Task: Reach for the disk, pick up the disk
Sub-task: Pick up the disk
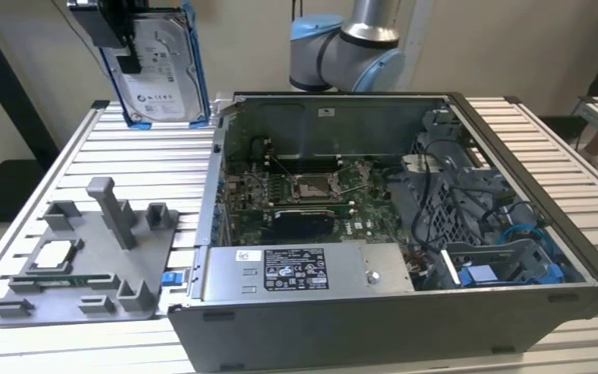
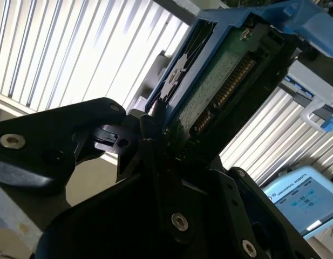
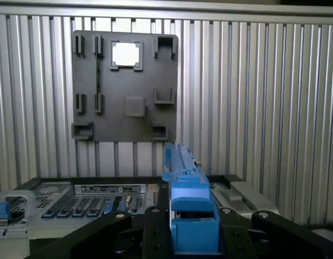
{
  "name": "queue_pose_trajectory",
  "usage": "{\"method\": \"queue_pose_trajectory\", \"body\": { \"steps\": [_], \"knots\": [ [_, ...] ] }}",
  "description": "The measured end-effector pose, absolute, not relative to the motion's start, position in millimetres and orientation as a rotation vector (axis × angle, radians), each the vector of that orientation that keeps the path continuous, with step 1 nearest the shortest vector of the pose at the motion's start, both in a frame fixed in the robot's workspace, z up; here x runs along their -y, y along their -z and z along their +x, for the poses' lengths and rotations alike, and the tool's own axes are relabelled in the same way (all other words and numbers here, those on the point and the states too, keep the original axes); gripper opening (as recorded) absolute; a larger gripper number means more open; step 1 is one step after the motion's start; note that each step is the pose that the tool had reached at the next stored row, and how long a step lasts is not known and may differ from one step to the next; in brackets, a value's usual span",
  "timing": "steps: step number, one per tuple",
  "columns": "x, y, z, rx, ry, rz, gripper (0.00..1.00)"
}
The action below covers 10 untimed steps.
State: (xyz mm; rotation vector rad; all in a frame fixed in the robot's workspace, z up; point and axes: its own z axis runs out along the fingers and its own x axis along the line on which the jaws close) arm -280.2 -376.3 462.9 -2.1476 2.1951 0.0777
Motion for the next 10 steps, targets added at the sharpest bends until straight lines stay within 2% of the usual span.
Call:
{"method": "queue_pose_trajectory", "body": {
  "steps": [10],
  "knots": [
    [379,-463,-248,-2.195,-0.078,-2.148,0.00]
  ]
}}
